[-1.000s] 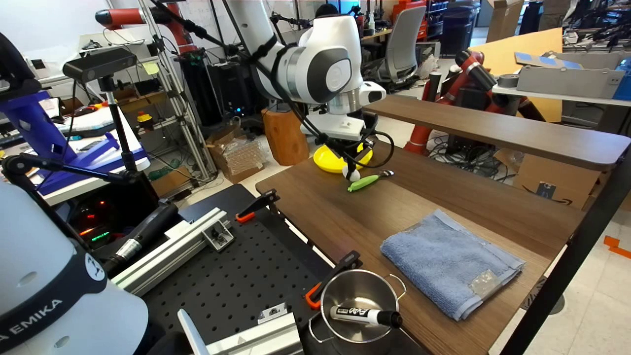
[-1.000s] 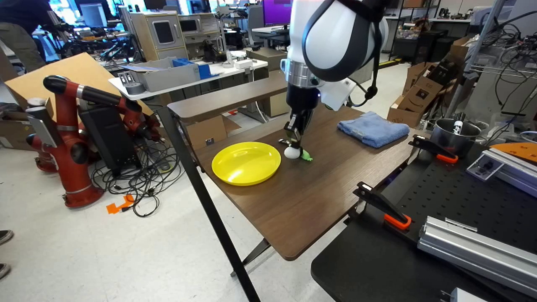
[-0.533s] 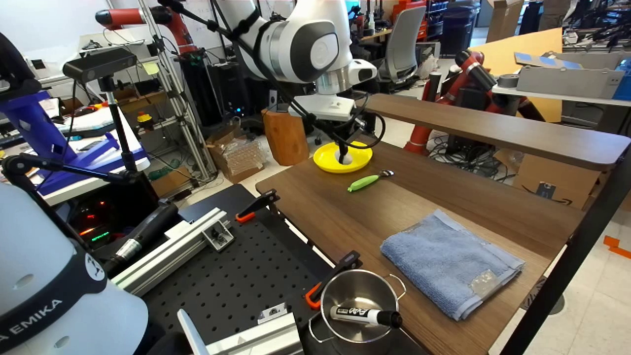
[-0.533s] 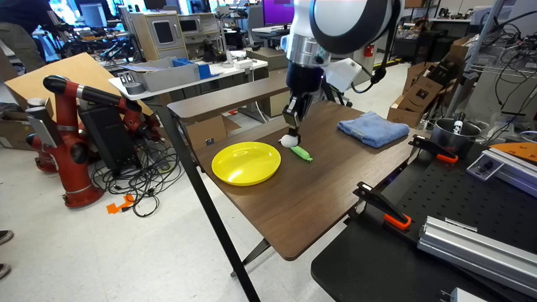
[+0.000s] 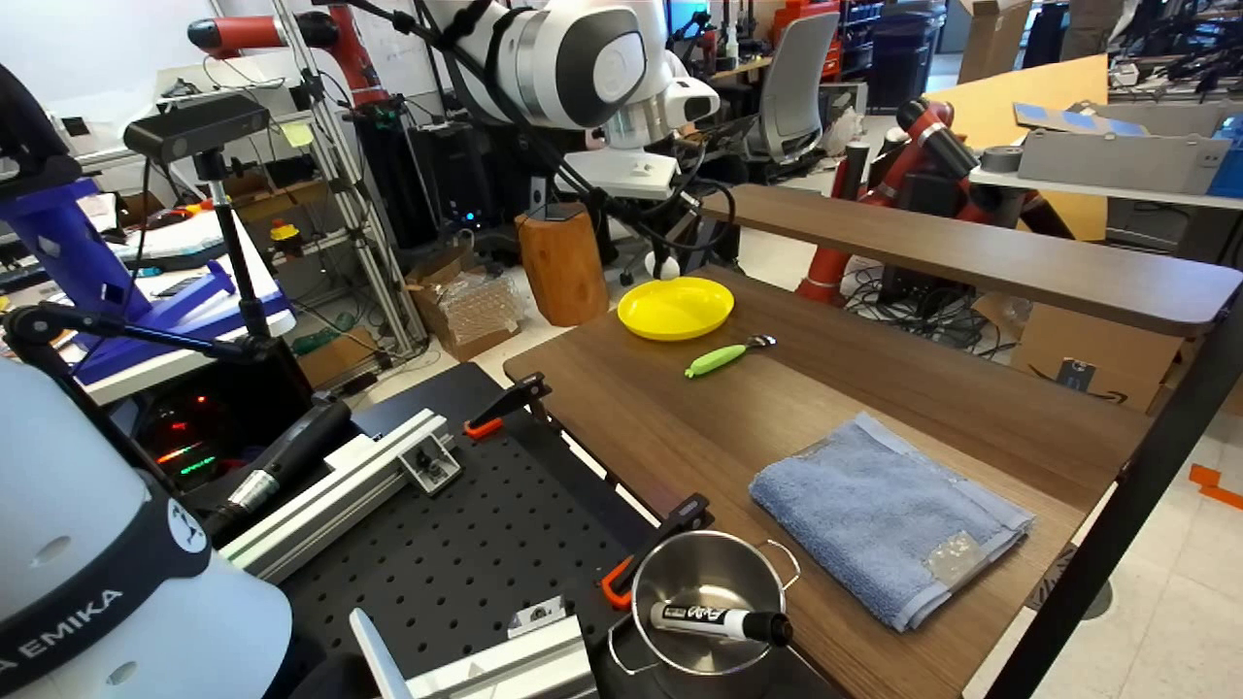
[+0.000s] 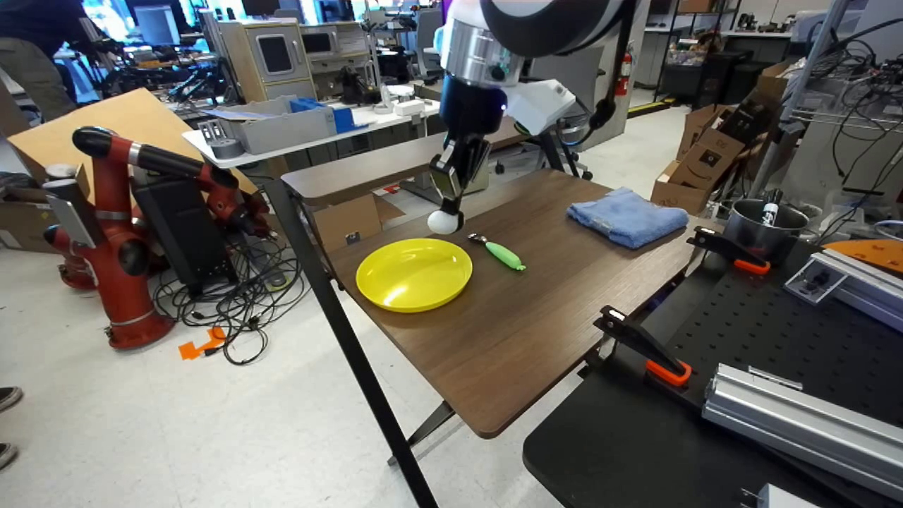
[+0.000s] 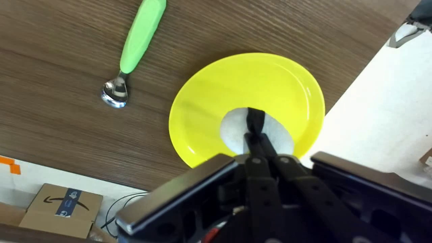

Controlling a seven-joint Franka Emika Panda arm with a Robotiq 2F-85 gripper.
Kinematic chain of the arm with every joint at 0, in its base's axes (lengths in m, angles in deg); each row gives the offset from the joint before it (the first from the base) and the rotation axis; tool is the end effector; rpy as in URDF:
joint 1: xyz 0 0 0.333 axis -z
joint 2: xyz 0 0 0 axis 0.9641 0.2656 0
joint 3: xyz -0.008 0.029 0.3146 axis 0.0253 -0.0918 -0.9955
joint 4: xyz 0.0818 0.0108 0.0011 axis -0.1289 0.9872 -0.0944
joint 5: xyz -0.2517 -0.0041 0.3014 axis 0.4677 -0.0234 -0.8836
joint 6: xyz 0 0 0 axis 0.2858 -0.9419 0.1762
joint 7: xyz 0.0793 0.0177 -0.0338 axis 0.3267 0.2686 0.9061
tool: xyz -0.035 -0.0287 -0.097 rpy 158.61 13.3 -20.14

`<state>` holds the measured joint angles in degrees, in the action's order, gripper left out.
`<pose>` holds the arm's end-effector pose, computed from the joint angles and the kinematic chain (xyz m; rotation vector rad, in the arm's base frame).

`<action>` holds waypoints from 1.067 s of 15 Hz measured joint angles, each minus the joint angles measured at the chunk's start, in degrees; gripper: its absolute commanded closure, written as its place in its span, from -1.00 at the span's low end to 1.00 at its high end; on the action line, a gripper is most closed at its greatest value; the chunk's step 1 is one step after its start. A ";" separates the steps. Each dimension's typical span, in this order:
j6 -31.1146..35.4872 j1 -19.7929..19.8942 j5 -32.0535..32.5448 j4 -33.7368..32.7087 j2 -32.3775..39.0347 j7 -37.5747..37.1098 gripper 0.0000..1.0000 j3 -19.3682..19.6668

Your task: Put the black and white ball on the yellow plate

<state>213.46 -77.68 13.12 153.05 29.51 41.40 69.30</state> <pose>0.5551 0.1598 0.2181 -2.9586 -0.6708 -0.3807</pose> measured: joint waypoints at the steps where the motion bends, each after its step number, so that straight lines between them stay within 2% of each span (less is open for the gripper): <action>1: -0.01 -0.22 0.00 -0.58 0.29 -0.31 1.00 0.04; 7: -0.25 -1.98 0.07 -5.43 4.95 -2.69 1.00 1.47; 16: -1.81 -7.40 0.39 -14.84 13.90 -7.57 1.00 6.89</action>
<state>211.66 -85.09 13.52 138.21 43.41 33.82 76.19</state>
